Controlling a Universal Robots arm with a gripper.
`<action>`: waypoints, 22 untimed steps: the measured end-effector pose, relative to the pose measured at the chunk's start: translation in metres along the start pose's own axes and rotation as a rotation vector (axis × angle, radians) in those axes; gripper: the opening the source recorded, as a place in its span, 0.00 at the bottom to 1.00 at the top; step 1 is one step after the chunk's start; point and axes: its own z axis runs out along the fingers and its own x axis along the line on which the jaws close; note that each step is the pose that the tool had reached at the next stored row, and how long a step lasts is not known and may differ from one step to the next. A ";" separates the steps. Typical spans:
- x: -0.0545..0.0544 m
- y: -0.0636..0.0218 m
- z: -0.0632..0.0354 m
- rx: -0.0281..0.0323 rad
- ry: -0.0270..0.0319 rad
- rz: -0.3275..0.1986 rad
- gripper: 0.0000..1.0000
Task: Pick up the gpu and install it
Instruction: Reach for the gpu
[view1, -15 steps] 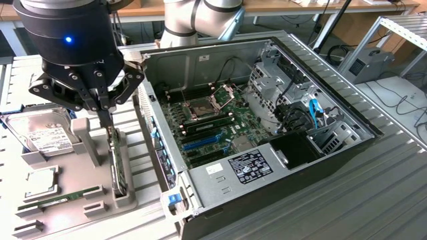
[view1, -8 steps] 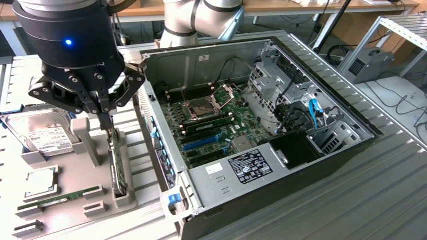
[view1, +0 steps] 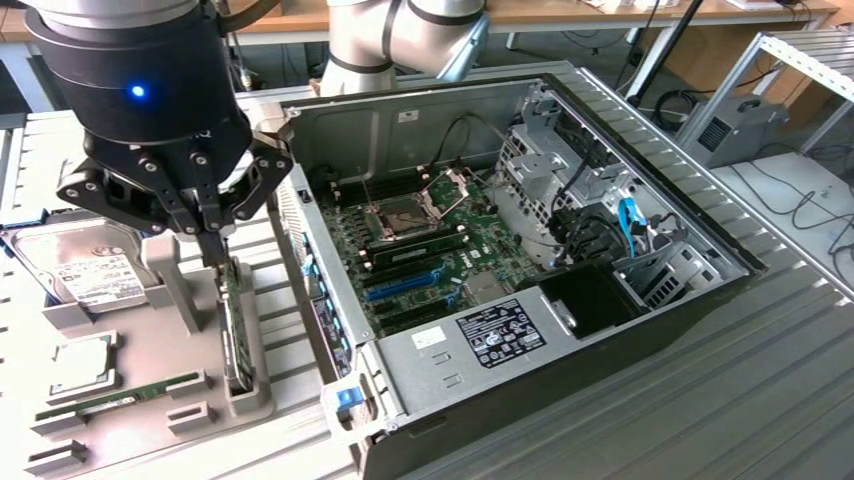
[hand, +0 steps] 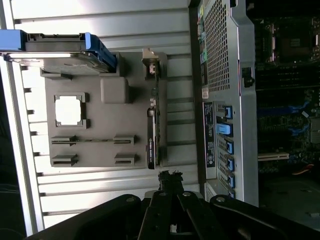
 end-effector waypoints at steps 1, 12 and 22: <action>0.000 -0.0007 0.0000 0.0005 0.0000 0.000 0.11; -0.001 -0.0090 0.0003 0.0061 -0.0004 0.000 0.11; -0.001 -0.0168 0.0006 0.0119 -0.0009 0.000 0.11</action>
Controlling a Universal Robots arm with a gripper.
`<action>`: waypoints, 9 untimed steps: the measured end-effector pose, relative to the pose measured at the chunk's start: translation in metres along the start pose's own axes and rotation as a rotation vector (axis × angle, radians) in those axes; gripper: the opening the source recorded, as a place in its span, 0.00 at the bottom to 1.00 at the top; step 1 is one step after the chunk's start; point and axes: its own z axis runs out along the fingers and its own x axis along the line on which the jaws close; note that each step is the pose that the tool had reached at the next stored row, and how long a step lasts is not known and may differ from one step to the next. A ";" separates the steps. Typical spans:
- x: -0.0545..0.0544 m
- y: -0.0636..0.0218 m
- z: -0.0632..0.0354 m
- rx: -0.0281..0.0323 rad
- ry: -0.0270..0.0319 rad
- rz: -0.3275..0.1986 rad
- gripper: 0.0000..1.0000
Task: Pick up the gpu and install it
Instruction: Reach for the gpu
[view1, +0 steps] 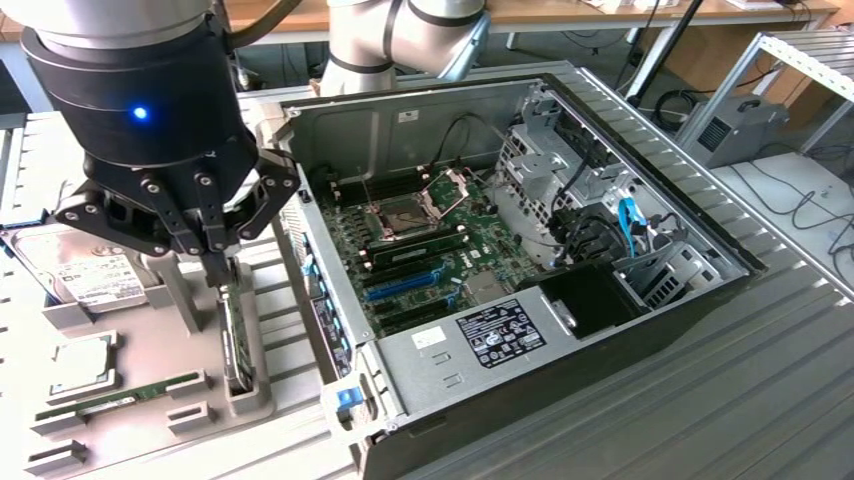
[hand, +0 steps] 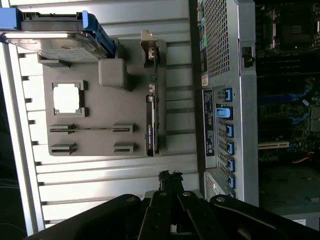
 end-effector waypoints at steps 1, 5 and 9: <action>0.000 -0.0007 0.0001 0.0005 -0.0001 0.000 0.11; 0.000 -0.0033 0.0002 0.0025 -0.0002 0.000 0.11; 0.000 -0.0059 0.0003 0.0046 -0.0003 0.000 0.11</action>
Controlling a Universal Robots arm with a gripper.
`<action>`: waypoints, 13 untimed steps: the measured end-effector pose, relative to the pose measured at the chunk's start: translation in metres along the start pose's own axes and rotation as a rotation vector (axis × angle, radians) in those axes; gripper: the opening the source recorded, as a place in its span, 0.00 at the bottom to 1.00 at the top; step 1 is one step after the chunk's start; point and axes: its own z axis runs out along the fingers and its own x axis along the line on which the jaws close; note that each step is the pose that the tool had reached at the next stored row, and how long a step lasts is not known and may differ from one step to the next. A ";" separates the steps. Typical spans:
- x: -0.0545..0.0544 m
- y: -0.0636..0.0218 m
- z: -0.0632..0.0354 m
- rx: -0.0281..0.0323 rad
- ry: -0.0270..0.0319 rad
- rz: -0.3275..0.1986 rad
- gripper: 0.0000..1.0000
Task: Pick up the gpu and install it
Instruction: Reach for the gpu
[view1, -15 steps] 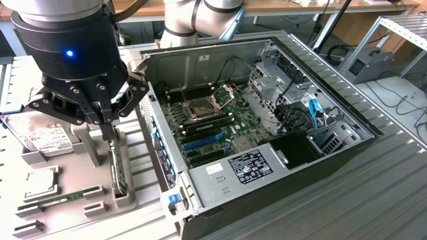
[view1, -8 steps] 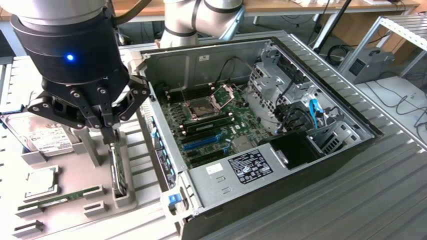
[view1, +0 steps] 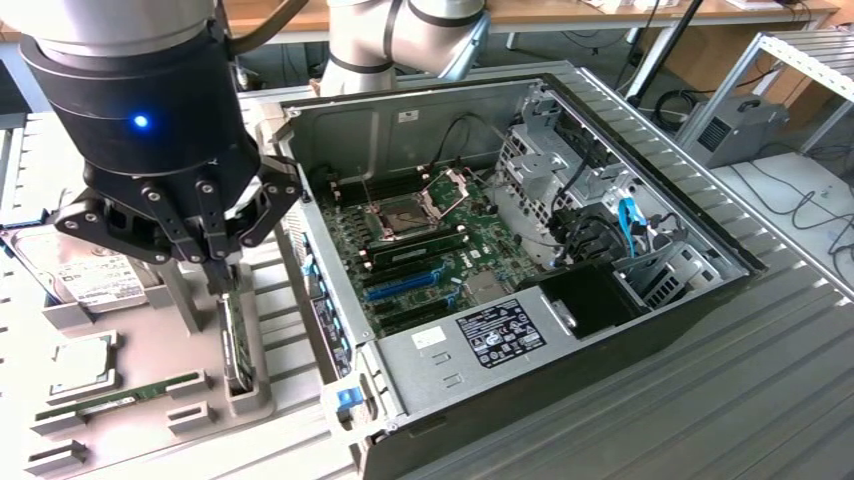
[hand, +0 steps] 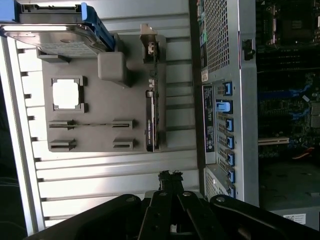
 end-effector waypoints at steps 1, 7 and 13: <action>0.000 -0.0007 0.0000 0.0005 -0.0001 0.000 0.11; 0.000 -0.0053 0.0003 0.0039 -0.0003 0.000 0.11; -0.001 -0.0093 0.0005 0.0072 -0.0006 0.000 0.11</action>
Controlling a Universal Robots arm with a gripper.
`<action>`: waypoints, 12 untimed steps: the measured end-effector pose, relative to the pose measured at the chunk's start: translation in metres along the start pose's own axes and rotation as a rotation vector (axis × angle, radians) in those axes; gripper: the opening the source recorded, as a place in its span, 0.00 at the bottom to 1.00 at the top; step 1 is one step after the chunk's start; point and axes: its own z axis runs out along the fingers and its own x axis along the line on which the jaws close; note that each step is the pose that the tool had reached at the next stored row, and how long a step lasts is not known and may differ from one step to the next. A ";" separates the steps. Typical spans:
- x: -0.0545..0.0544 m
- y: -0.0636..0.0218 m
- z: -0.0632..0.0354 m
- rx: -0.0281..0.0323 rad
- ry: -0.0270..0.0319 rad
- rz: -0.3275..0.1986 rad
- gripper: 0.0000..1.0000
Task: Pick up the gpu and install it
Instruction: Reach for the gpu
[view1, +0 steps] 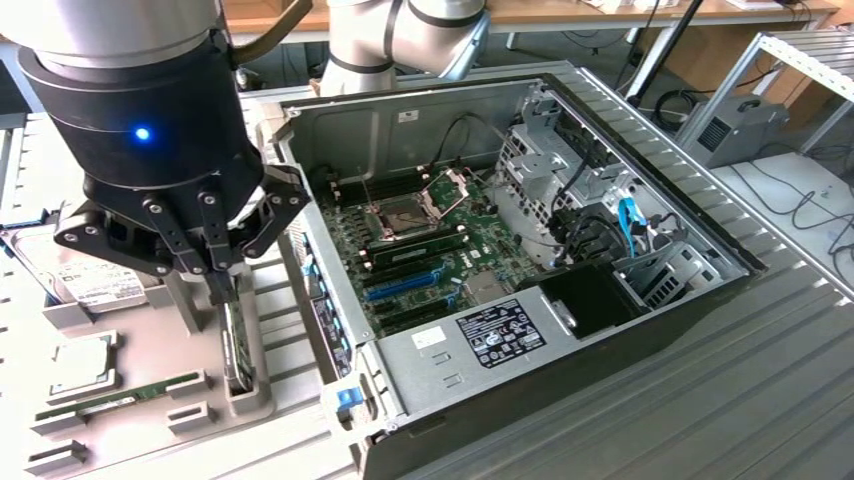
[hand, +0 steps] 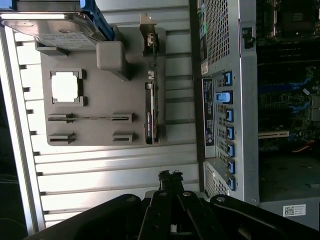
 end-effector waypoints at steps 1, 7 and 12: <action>0.000 -0.0006 0.0001 0.0004 -0.0001 0.000 0.11; 0.000 -0.0062 0.0004 0.0045 -0.0004 0.000 0.11; -0.001 -0.0102 0.0006 0.0070 -0.0005 0.000 0.11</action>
